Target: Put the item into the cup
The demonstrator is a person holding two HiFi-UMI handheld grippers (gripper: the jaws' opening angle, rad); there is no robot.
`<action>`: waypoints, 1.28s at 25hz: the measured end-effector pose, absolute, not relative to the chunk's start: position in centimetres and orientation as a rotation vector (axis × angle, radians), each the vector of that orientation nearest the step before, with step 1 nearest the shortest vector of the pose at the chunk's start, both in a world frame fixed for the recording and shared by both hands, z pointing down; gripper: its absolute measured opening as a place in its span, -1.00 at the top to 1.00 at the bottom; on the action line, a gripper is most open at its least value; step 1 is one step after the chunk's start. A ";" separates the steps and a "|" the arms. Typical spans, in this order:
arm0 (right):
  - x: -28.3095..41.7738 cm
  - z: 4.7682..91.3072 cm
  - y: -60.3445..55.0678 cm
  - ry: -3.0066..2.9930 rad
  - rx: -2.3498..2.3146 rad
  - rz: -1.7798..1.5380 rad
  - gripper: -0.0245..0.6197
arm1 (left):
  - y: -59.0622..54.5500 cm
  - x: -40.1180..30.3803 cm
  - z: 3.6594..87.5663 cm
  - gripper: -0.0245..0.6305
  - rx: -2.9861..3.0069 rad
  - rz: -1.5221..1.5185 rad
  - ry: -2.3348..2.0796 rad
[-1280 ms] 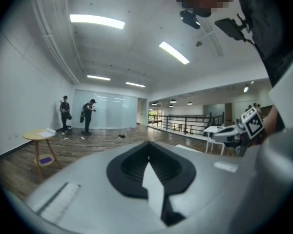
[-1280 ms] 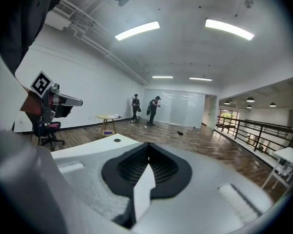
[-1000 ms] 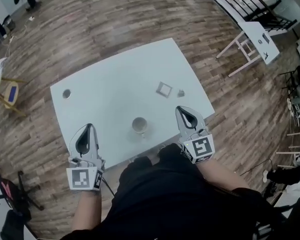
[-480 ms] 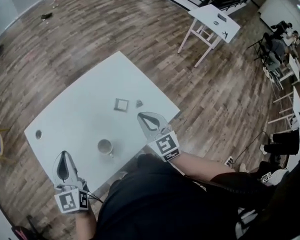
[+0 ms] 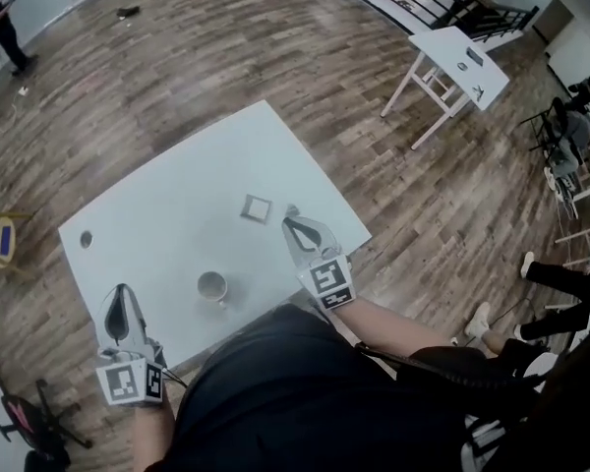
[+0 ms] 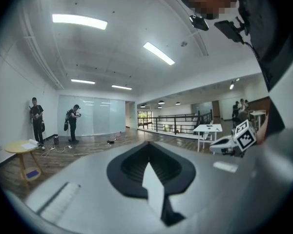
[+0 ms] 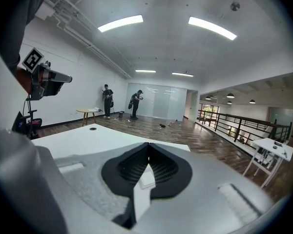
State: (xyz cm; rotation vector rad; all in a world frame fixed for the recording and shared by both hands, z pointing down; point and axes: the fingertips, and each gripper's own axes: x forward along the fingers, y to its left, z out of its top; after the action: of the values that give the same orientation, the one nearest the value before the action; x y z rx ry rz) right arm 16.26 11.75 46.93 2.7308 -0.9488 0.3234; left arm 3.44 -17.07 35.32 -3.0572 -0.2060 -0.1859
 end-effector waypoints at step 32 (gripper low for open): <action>21.4 57.8 16.5 -0.915 2.718 0.685 0.65 | -11.2 10.1 36.4 0.92 -3.003 -0.407 -0.226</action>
State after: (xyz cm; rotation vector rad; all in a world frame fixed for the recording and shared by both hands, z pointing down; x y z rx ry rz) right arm 21.36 16.52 57.80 2.7183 -0.9150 0.6847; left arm 10.07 -11.18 36.40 -3.0034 -0.2259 -0.4075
